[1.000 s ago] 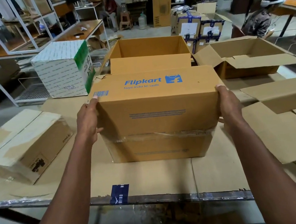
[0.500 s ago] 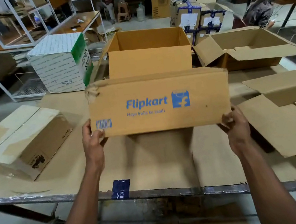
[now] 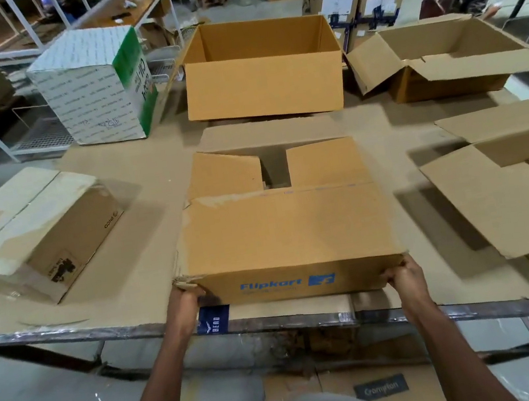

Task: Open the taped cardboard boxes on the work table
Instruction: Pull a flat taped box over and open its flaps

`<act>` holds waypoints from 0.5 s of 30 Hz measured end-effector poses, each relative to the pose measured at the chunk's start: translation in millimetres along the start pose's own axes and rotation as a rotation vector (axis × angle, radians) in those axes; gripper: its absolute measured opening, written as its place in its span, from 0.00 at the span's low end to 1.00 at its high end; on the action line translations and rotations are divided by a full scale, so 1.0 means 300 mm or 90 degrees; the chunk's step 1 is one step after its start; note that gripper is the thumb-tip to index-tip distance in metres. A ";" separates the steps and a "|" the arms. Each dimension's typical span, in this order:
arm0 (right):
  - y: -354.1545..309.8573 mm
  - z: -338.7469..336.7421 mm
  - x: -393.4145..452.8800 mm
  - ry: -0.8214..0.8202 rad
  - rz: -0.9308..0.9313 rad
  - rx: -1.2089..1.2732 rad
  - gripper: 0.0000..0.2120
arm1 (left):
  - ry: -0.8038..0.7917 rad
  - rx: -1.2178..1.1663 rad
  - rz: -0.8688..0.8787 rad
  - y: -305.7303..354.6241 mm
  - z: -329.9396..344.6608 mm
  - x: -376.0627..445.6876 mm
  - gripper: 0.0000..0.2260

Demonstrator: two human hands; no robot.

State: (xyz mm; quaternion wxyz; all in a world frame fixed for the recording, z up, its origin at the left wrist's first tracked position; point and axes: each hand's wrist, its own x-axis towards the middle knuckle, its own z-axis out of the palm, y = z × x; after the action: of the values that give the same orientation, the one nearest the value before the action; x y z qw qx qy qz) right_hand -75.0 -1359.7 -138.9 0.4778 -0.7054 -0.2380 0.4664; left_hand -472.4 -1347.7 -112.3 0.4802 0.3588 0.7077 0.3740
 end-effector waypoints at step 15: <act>-0.176 0.003 -0.029 -0.019 -0.185 -0.029 0.29 | 0.084 0.001 0.175 0.111 -0.037 0.012 0.21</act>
State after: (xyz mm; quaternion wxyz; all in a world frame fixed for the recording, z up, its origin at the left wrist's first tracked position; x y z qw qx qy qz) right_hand -74.1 -1343.5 -87.9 0.5206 -0.6669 -0.3552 0.3977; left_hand -478.9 -1331.3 -81.7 0.3767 0.4274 0.6819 0.4587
